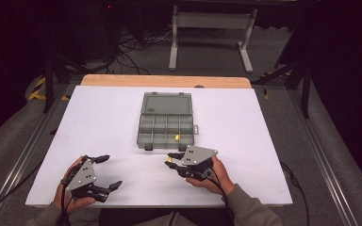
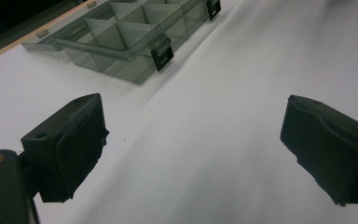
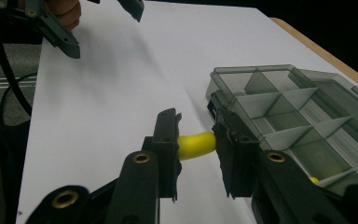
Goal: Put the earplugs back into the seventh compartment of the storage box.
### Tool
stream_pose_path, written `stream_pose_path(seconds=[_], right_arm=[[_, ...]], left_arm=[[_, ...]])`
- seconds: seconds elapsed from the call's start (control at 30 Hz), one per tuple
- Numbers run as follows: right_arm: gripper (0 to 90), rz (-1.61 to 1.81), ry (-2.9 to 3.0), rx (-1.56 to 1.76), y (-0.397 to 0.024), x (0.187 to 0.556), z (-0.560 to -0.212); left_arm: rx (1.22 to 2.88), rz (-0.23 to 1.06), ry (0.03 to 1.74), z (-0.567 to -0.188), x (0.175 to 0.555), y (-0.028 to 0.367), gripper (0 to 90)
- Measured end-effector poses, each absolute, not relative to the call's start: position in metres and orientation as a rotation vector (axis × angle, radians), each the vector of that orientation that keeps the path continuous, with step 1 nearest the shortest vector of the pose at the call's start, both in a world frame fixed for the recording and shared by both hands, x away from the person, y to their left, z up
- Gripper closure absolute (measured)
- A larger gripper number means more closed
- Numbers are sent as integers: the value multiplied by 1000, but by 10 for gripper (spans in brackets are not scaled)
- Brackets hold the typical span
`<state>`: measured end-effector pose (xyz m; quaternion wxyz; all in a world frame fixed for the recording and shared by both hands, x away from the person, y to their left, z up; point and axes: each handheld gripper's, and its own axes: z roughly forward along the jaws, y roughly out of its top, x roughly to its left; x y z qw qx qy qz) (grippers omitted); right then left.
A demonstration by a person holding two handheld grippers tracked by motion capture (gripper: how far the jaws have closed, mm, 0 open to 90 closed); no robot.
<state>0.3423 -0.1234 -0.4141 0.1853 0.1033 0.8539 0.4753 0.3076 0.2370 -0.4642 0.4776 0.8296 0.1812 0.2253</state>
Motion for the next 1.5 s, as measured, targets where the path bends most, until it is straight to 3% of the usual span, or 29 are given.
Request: stream_pose_path(seconds=[0.63, 1.5], right_arm=[[707, 1326, 2375, 324, -130, 351, -410], [697, 1287, 2353, 522, -133, 410, -422]], left_arm=[[2024, 549, 446, -464, 308, 236, 76], [2028, 542, 448, -466, 309, 236, 76]])
